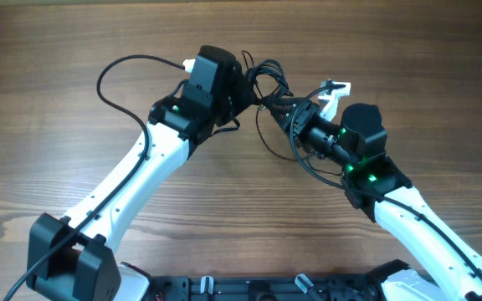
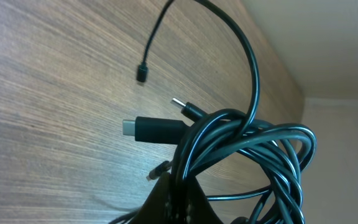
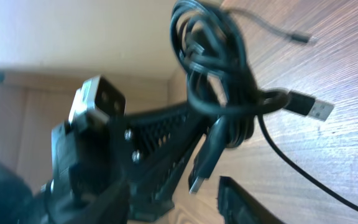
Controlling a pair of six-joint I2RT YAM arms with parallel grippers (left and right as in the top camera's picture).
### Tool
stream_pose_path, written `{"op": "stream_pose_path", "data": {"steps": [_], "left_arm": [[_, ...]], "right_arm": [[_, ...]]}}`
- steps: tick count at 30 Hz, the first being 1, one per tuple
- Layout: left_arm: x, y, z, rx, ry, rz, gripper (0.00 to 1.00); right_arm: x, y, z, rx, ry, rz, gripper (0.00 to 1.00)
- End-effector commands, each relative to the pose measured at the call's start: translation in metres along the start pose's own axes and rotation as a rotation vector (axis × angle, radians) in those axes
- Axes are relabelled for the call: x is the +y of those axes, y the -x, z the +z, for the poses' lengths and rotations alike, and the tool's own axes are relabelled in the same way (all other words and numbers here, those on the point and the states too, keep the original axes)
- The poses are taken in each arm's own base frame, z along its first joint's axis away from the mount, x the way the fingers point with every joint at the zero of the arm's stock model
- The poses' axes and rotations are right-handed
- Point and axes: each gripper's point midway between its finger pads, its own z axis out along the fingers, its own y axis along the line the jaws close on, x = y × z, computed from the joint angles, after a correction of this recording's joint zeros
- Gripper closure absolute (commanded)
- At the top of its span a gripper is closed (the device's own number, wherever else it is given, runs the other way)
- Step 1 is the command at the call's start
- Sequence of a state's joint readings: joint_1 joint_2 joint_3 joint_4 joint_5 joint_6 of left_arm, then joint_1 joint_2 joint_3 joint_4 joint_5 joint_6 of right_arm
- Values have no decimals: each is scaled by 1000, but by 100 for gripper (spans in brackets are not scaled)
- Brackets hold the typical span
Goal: Untangle cables
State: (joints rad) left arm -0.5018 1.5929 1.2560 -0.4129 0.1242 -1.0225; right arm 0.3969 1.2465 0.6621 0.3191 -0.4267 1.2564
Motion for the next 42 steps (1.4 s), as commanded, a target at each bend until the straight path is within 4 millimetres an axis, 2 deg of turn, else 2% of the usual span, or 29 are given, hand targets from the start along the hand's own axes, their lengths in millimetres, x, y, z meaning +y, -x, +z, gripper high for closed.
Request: {"op": "stream_pose_path", "data": {"steps": [1, 5, 6, 10, 11, 13, 19, 24, 27, 30, 33, 35, 38, 40, 42], "left_arm": [[-12, 1, -8, -16, -29, -30, 96], [-16, -6, -8, 23, -47, -28, 96], [-16, -7, -8, 24, -47, -26, 96], [-21, -18, -7, 43, -54, 33, 96], [-22, -21, -7, 44, -54, 61, 96], [-20, -21, -6, 31, -43, 130, 96], [-13, -18, -6, 6, -5, 276, 96], [-21, -32, -6, 48, -38, 343, 96], [-35, -58, -8, 148, -117, 362, 96], [-46, -91, -11, 215, -164, 471, 96], [-50, -101, -12, 233, -180, 487, 96], [-51, -100, -13, 230, -186, 486, 96], [-57, -84, -21, 189, -211, 472, 96], [-59, -69, -24, 153, -222, 458, 96], [-50, -50, -22, 109, -185, 434, 96]], "right_arm": [[-13, 11, 6, -63, -43, 99, 59], [-27, 4, 15, -19, -70, 183, 69], [-27, 1, 17, -1, -65, 192, 74], [-13, -5, 20, 52, 3, 167, 86], [-12, -6, 20, 60, 7, 166, 94], [-12, -7, 20, 66, 9, 147, 96], [-1, 13, 8, 77, 86, 91, 96], [-32, 37, 6, -56, -41, 90, 96], [-40, 47, 5, -120, -78, 87, 96], [-54, 57, 2, -184, -138, 88, 95], [-78, 61, -4, -233, -246, 86, 96], [-85, 60, -6, -228, -283, 43, 95], [-86, 60, -6, -219, -291, -1, 83], [-79, 55, -4, -190, -259, -9, 68], [-62, 45, -3, -124, -195, -51, 51]]}}
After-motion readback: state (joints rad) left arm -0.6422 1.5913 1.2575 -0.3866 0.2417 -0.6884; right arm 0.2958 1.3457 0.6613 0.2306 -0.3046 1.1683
